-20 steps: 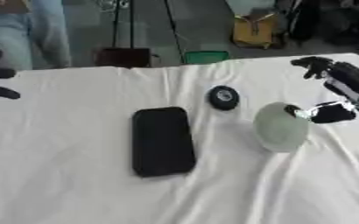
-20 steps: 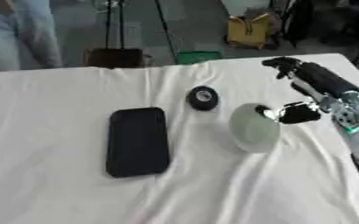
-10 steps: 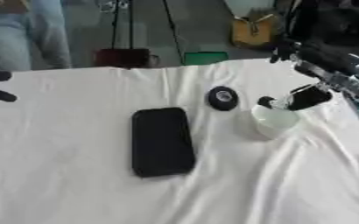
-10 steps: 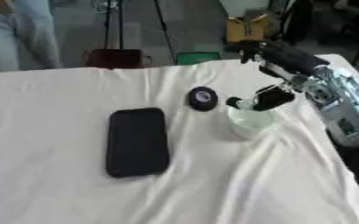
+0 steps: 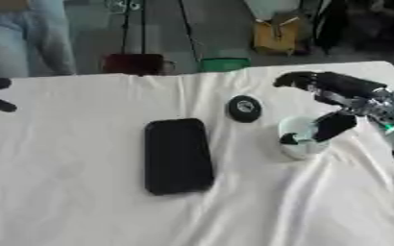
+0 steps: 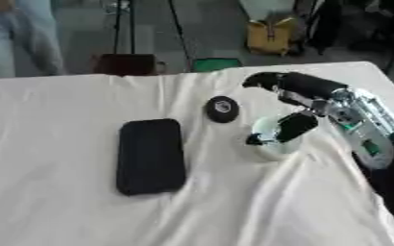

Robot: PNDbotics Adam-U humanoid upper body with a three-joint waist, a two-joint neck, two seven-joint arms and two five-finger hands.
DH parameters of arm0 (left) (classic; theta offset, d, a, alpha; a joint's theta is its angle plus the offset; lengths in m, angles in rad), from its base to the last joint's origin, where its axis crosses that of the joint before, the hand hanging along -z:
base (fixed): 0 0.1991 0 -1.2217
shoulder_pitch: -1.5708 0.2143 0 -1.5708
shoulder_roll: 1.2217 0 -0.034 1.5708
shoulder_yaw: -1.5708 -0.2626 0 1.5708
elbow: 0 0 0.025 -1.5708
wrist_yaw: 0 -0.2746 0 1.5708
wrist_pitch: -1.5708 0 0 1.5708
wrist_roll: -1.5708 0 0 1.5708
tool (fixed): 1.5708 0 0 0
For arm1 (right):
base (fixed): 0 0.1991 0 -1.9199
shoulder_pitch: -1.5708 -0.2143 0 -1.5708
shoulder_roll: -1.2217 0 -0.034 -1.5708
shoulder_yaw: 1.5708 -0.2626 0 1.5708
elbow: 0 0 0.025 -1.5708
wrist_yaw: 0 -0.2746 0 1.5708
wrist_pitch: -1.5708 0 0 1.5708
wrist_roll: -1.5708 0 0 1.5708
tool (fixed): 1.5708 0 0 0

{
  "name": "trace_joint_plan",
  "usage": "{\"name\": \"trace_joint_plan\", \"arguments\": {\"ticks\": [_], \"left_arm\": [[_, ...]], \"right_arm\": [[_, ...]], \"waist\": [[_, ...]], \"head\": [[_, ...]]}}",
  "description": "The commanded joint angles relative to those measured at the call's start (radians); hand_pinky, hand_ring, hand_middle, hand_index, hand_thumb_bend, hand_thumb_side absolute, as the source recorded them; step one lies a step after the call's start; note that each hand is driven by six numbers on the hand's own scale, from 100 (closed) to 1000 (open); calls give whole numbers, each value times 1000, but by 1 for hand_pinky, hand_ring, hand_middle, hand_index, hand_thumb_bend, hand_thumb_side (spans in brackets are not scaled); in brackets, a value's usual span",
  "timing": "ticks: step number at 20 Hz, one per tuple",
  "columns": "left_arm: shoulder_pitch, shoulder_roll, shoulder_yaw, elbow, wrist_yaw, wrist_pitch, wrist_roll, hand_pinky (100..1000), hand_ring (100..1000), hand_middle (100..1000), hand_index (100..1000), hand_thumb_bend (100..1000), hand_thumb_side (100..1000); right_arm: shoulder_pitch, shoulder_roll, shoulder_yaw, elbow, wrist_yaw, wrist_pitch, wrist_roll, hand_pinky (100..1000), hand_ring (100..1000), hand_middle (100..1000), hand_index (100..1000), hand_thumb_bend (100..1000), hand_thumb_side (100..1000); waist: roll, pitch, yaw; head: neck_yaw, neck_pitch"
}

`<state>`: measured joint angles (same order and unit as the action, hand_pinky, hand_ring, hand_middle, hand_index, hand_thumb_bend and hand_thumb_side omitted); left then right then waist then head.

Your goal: Pick up objects on the table and place them in the box.

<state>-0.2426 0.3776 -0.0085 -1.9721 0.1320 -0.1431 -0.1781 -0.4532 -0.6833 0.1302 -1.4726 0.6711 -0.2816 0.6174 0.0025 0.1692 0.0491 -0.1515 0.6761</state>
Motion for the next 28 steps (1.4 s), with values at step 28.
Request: {"name": "trace_joint_plan", "arguments": {"ticks": [28], "left_arm": [[-11,14,1,-19,6,-2,-10,639,784,833,899,177,940]], "right_arm": [[-90,31,10,212,173,-74,-71,988,978,982,1000,704,634]], "waist": [[11,-10,3]], "head": [[-8,-5]]}}
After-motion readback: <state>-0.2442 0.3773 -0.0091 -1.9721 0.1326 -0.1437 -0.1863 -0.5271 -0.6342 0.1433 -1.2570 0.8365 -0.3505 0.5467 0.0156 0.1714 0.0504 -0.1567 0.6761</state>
